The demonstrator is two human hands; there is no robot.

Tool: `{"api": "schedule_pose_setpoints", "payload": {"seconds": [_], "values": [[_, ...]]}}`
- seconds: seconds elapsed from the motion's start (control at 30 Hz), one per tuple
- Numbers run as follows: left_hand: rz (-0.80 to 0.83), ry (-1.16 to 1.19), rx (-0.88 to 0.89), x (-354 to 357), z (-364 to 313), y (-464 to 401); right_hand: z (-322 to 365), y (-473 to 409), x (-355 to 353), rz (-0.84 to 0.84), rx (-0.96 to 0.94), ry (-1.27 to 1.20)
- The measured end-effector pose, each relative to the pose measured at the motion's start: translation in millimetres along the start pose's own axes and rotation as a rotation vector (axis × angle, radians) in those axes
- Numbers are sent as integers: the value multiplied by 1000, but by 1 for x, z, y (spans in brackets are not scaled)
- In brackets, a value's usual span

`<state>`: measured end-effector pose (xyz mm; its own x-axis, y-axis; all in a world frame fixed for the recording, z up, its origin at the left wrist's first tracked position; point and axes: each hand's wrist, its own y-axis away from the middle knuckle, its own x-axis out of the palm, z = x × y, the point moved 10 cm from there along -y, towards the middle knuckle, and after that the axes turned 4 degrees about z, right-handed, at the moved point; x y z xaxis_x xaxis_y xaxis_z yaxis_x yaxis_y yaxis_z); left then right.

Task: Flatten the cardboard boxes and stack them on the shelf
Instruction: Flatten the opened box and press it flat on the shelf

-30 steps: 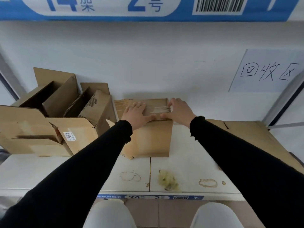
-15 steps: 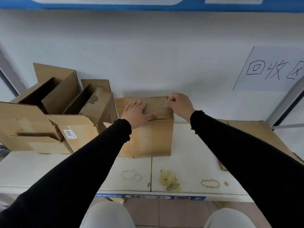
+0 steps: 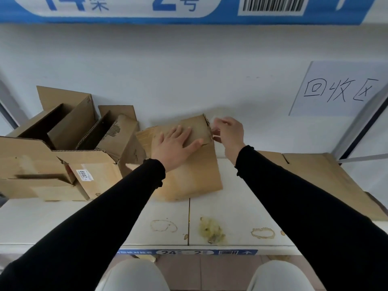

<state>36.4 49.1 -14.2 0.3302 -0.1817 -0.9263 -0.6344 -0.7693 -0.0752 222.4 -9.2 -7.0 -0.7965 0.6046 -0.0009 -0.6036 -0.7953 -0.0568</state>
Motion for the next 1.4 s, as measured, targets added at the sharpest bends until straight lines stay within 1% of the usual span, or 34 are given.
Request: {"api": "schedule_pose_setpoints", "payload": {"seconds": [0.07,0.13,0.2,0.23,0.27,0.3,0.33,0.4,0.5,0.57,0.6,0.67,0.7,0.77,0.8,0.87,0.9,0.93,1.0,1.07,1.1,1.17,1.23,1.3,1.4], "values": [[-70,66,54,-13,-11,7,26,3,15,49,-46,-123],[-162,174,88,-23,-16,13,54,6,36,118,-124,-114],[-201,414,102,-26,-16,22,69,13,59,179,-187,38],[-194,584,124,-24,-15,25,68,16,69,205,-197,115],[-183,738,138,-17,-10,26,61,20,78,233,-182,165],[-182,842,123,-12,-3,28,51,25,86,260,-145,194],[-202,882,71,-7,11,27,38,30,94,288,-98,211],[-215,870,-35,0,35,25,18,41,112,361,-43,244],[-150,879,-103,12,63,21,7,53,132,435,-28,343],[-120,853,-162,17,79,23,-1,54,131,430,44,264],[-116,832,-174,19,85,23,-5,53,128,413,98,173],[-119,815,-168,22,90,22,-14,49,110,322,192,15],[-114,824,-166,25,91,21,-17,43,97,251,195,15],[-107,805,-186,30,91,21,-21,29,58,72,176,38],[-110,767,-195,31,91,22,-21,22,36,-27,165,0],[-116,703,-198,36,90,24,-22,13,-3,-200,138,-175],[-119,694,-189,38,88,25,-23,10,-16,-237,112,-232],[-124,704,-181,41,86,25,-20,8,-22,-224,68,-225],[-164,722,-176,41,78,23,-10,7,-12,-80,-73,58],[-208,653,-192,38,72,20,-7,15,16,66,-215,359],[-221,607,-199,37,70,19,-6,21,29,109,-276,446],[-228,576,-216,37,67,16,-3,28,48,129,-407,630],[-230,586,-227,38,68,14,-1,30,57,98,-523,827],[-224,591,-227,40,68,13,-4,26,56,80,-547,876],[-222,587,-223,43,68,13,-14,24,60,140,-592,967]]}}
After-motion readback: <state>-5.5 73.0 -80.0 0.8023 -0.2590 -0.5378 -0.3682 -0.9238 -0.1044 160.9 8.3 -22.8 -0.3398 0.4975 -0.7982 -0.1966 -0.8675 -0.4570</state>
